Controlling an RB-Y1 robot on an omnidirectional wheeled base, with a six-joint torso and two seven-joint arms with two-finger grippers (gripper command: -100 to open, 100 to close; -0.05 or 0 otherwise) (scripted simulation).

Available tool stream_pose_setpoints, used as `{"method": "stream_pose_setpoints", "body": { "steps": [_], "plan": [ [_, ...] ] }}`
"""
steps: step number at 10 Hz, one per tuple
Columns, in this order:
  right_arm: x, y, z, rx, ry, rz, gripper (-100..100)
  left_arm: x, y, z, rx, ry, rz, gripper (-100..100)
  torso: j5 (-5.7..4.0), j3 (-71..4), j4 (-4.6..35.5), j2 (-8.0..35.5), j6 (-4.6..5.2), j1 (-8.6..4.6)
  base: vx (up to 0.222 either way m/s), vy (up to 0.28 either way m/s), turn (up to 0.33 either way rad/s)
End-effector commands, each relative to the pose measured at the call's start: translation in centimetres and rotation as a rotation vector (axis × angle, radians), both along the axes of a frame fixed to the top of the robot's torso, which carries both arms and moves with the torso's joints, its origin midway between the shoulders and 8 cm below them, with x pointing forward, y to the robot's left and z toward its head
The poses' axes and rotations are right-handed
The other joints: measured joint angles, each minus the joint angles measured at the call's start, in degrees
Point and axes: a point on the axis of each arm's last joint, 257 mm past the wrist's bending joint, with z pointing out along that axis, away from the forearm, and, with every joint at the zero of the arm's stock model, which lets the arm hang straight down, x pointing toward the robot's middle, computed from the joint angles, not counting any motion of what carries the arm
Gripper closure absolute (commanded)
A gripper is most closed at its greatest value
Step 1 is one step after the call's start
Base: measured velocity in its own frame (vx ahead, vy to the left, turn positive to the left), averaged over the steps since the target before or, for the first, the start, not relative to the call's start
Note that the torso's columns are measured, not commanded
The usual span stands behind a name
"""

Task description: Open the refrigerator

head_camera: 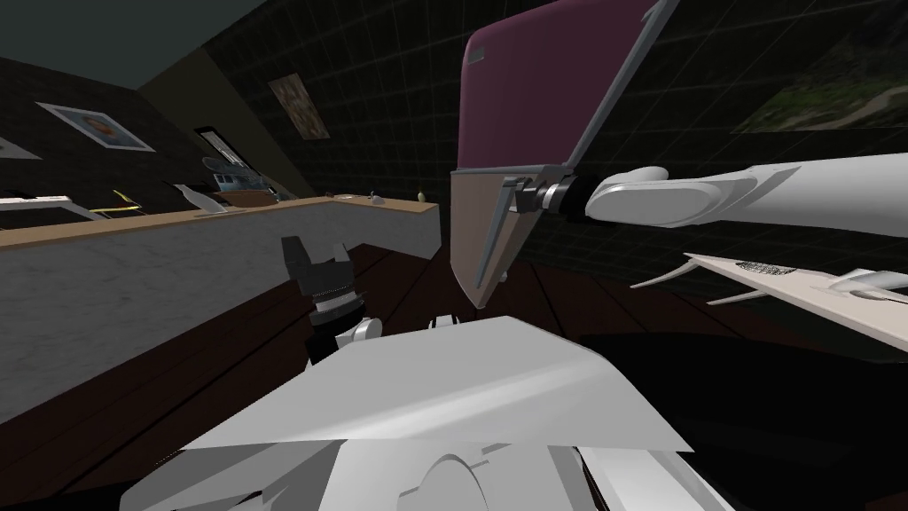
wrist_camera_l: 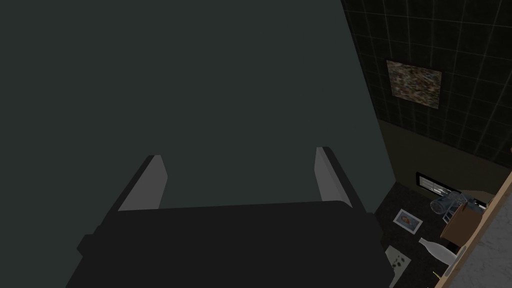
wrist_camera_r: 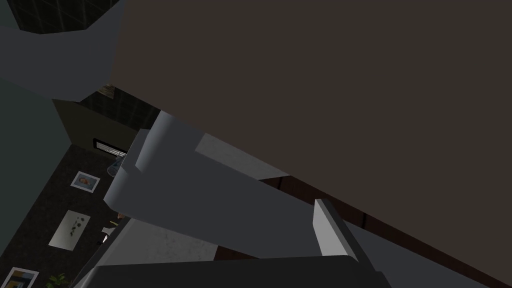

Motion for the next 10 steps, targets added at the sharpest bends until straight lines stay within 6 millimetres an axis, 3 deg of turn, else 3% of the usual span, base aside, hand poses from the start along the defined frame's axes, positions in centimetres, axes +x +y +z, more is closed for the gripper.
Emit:
{"method": "stream_pose_setpoints", "body": {
  "steps": [1, 6, 8, 9, 10],
  "plan": [
    [0.3, -1.2, 0.1, 0.006, 0.005, -0.028, 100, 0.0, 0.0, 0.0, 0.0, 0.0, 0.0, 0, -0.04, 0.0, 0.0, 0.0, 0.0, -0.11, -0.011, 0.24, -0.085],
    [0.6, -3.0, 0.9, 0.005, -0.007, -0.069, 100, 0.0, 0.0, 0.0, 0.0, 0.0, 0.0, 0, -0.02, 0.0, 0.1, 0.1, 0.08, 0.0, 0.02, 0.231, -0.08],
    [0.6, -3.0, 0.1, -0.003, 0.008, -0.066, 100, 0.0, 0.0, 0.0, 0.0, 0.0, 0.0, 0, -0.07, 0.1, 0.2, 0.2, -0.03, -0.47, -0.013, 0.057, 0.002],
    [0.8, -4.0, 0.2, -0.001, 0.007, -0.089, 100, 0.0, 0.0, 0.0, 0.0, 0.0, 0.0, 0, -0.17, 0.1, 0.2, 0.2, 0.08, -0.6, 0.005, 0.179, -0.095],
    [0.8, -4.0, 0.2, -0.001, 0.007, -0.089, 100, 0.0, 0.0, 0.0, 0.0, 0.0, 0.0, 0, -0.18, 0.2, 0.1, 0.2, 0.19, -0.08, 0.016, 0.222, -0.099]
  ]
}}
